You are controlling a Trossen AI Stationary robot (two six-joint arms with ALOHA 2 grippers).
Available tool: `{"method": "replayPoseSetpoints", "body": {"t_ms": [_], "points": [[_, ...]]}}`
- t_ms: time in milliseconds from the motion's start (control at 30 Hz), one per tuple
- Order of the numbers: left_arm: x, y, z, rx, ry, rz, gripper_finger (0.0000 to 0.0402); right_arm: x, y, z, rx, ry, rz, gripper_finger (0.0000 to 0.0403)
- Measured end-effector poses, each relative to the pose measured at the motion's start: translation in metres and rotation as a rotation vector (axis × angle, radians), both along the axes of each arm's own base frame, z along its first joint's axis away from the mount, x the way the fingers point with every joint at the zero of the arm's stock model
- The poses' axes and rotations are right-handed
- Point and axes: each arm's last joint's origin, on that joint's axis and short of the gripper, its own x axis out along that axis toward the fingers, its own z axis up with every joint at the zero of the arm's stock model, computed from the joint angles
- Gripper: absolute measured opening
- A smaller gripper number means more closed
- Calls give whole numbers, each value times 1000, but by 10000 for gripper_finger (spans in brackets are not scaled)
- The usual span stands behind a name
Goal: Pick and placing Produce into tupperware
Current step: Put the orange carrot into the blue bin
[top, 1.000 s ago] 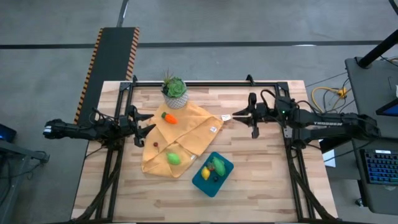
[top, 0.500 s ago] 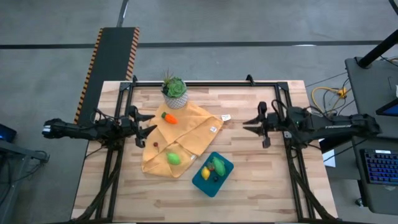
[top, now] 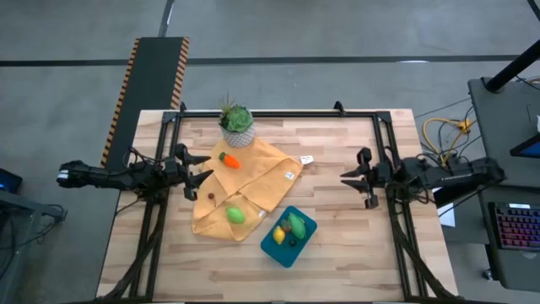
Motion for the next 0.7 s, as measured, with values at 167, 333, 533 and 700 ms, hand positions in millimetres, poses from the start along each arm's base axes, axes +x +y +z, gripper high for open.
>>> {"method": "replayPoseSetpoints", "body": {"t_ms": [167, 333, 533, 700], "points": [[0, 0, 0, 0, 0, 0, 202, -9, -1, -4, -6, -27, 6, 63], [0, 0, 0, 0, 2, 0, 202, -14, -2, -14, 13, 34, -28, 63], [1, 0, -1, 0, 12, 0, 202, -16, -3, -28, -3, 24, -58, 63], [3, 0, -3, 1, 31, 0, 202, -18, -4, -33, 0, 6, -71, 63]]}}
